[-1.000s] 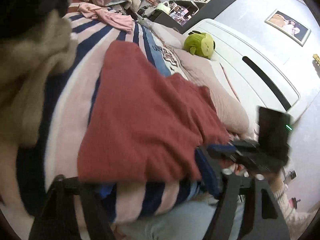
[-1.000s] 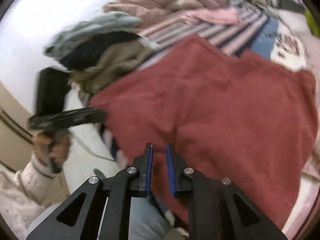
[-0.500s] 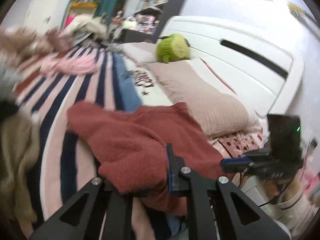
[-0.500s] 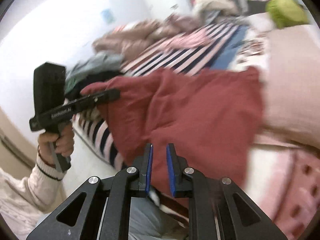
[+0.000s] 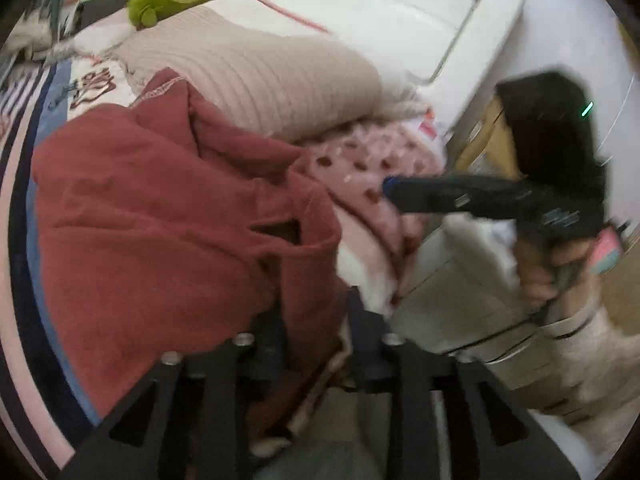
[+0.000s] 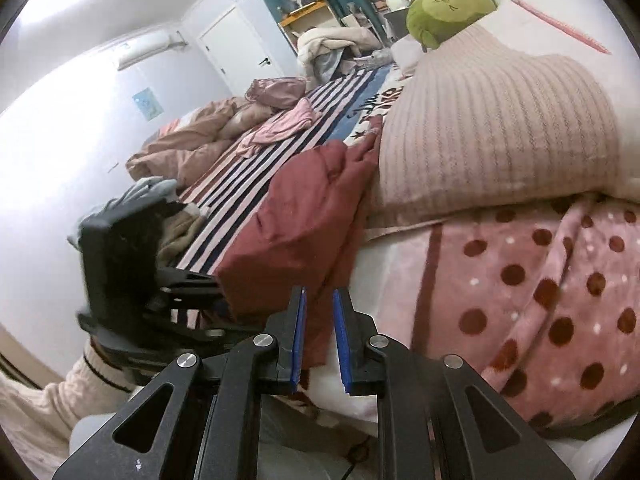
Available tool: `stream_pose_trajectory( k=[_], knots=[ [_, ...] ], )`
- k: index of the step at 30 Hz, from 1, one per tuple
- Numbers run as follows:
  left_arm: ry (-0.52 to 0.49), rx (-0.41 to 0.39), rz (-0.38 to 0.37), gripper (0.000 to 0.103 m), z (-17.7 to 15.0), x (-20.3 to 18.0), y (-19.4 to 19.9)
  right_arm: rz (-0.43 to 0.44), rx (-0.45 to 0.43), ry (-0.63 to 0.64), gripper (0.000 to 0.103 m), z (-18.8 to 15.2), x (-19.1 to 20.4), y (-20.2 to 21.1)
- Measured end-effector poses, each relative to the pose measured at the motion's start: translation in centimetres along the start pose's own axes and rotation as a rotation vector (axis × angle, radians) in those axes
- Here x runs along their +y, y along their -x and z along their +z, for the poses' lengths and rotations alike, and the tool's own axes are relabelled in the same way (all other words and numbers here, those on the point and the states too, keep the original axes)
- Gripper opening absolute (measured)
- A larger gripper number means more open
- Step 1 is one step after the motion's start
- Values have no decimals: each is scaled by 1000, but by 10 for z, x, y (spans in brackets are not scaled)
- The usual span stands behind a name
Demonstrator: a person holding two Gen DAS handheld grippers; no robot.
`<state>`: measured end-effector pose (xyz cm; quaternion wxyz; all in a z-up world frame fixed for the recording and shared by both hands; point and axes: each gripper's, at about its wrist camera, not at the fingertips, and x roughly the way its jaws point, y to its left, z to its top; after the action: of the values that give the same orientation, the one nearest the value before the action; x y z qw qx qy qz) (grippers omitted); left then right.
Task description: Fold small clothes
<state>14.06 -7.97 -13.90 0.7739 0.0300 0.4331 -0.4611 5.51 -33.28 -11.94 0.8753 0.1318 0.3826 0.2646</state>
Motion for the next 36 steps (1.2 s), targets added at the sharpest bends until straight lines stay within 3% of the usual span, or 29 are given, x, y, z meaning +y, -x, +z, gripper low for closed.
stream_pose_trajectory(
  k=[1,2,3,8,12,17,20,22,23,26,27,28,32,36],
  knots=[
    [8,-24,-11,44,-4,-1,14,4,-1,16,11,3,4,-1],
    [0,-44,-5,53,-8,-3,26,10,-6,26,19,6,8,-2],
    [-11,-67,13,58,-11,-5,40,26,-16,39,25,10,12,-2],
    [41,-159,64,70,-37,4,99,100,-36,127,25,26,49,-21],
    [137,-183,136,71,-57,33,117,68,27,167,25,26,68,-50],
    [236,-177,121,72,-67,61,107,-97,168,3,25,1,17,-75],
    [281,-169,79,72,-69,74,93,-35,182,-95,24,-9,-2,-71],
    [316,-169,46,72,-65,86,83,-35,187,-94,25,0,-1,-66],
    [330,-172,28,72,-62,92,79,-43,173,-81,26,6,1,-62],
    [355,-172,-27,72,-51,102,69,-65,123,-69,48,34,5,-53],
    [363,-171,-47,72,-47,104,62,-72,115,-64,51,44,6,-53],
    [372,-168,-64,71,-44,105,54,-78,118,-55,51,51,5,-55],
    [406,-154,-65,26,-40,105,29,-68,151,-98,51,61,-4,-74],
    [397,-234,-26,19,-56,102,65,-55,198,-100,51,57,3,-90]
  ],
)
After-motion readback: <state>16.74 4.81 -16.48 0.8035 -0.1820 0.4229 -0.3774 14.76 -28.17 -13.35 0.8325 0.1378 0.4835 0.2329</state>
